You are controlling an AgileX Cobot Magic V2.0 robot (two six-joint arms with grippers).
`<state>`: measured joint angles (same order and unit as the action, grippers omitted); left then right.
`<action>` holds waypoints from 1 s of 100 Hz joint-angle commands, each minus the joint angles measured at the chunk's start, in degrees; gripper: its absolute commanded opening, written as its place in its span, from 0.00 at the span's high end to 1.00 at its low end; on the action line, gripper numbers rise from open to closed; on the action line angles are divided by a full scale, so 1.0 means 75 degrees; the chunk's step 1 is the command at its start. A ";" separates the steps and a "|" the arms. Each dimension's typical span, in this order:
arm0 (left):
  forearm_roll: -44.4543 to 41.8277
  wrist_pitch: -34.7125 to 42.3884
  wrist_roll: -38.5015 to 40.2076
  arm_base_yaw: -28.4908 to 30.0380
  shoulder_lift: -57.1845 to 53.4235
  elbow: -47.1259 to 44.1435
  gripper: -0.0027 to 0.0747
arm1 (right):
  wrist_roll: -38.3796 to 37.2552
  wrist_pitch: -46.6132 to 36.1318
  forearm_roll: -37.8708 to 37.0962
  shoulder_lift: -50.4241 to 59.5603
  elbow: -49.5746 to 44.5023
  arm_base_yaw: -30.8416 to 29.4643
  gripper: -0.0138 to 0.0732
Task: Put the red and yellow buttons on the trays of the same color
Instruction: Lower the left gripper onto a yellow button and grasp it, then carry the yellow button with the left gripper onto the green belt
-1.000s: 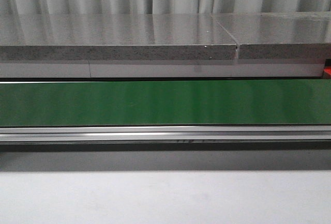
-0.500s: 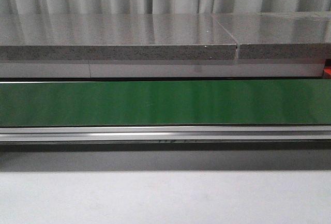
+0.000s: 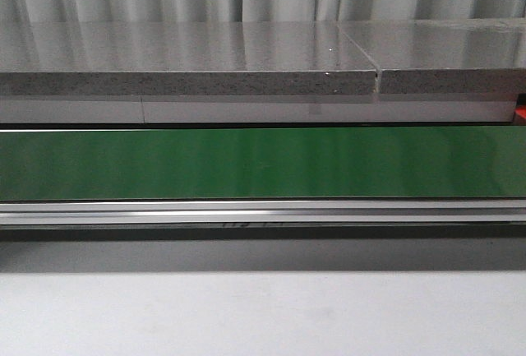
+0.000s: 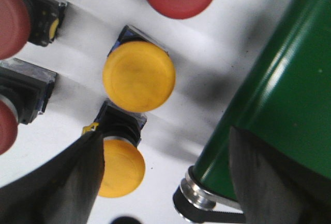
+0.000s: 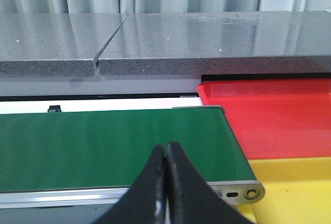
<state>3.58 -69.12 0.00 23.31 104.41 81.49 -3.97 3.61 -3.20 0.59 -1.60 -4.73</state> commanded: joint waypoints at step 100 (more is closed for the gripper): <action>-0.0003 0.1011 0.0000 0.0211 0.0520 0.0467 0.66 | 0.0043 -0.0596 0.0008 0.0074 0.0121 -0.0017 0.92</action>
<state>2.98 -62.13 0.00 24.84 110.98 83.28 -3.97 3.61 -3.20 0.59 -1.60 -4.73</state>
